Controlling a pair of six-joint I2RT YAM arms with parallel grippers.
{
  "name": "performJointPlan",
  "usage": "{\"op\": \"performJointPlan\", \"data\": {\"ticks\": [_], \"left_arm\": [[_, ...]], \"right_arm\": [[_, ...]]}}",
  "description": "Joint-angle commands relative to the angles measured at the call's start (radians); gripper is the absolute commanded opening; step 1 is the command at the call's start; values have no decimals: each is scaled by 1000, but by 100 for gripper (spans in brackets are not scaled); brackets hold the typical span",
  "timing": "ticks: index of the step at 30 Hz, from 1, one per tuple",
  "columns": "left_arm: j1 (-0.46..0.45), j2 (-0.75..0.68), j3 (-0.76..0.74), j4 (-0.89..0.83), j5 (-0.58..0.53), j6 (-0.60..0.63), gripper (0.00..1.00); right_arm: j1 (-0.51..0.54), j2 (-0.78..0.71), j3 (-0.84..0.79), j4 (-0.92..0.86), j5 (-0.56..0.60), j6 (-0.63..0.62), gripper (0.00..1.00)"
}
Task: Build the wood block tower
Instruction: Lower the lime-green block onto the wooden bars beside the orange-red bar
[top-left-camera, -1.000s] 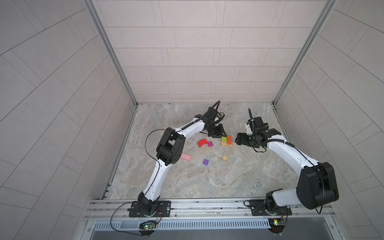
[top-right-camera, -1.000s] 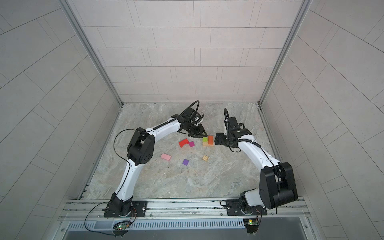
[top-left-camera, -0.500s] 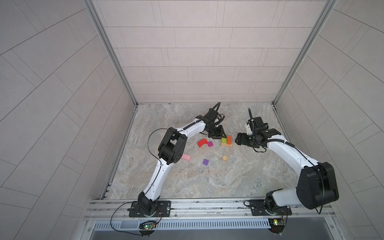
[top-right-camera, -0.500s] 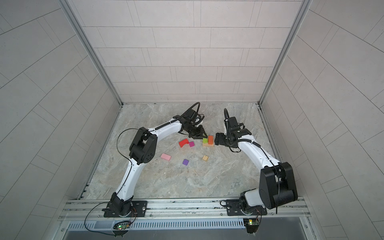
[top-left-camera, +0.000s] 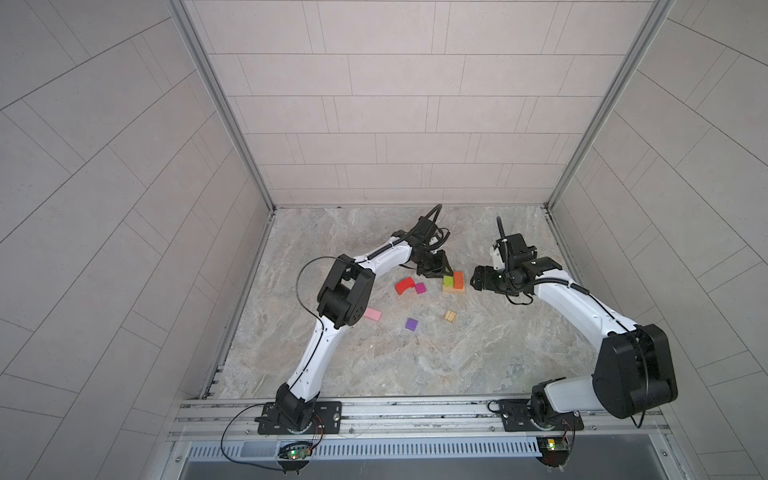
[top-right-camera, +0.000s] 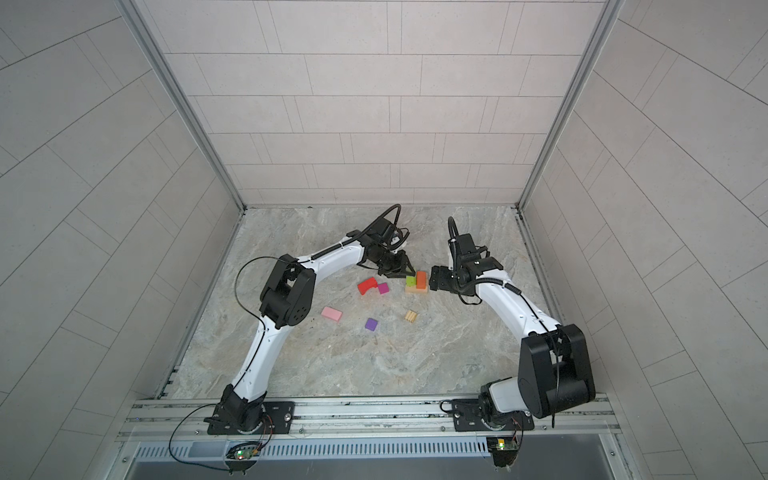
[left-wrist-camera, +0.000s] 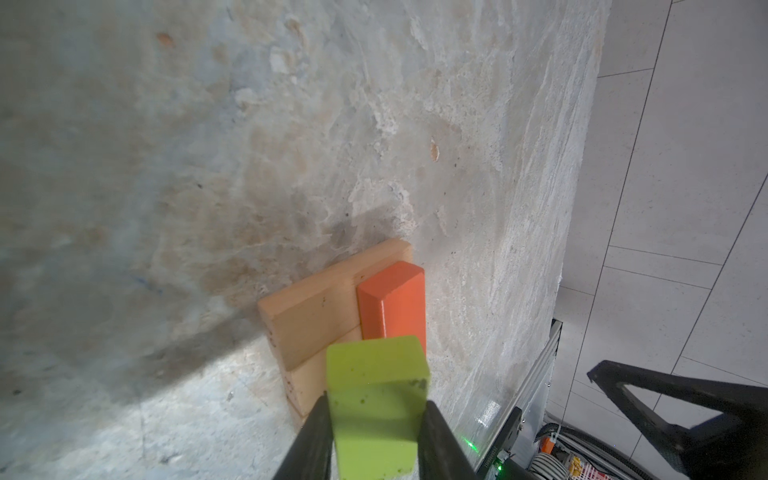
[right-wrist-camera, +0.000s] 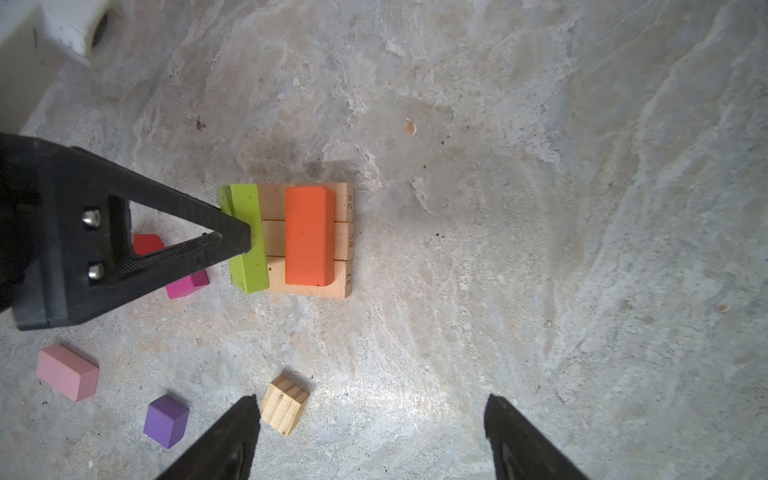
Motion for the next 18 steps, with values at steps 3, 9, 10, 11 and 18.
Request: {"op": "performJointPlan", "data": {"ticks": [3, 9, 10, 11, 18], "left_arm": [[-2, 30, 40, -11, 7, 12, 21], [-1, 37, 41, -15, 8, 11, 21], [-2, 38, 41, -15, 9, 12, 21], [0, 38, 42, -16, 7, 13, 21], [0, 43, 40, -19, 2, 13, 24]], "right_arm": [[-6, 7, -13, -20, 9, -9, 86], [-6, 11, -15, -21, 8, -10, 86], [-5, 11, -15, -21, 9, -10, 86], [-6, 11, -15, -20, 8, -10, 86], [-6, 14, -16, -21, 7, -12, 86]]}}
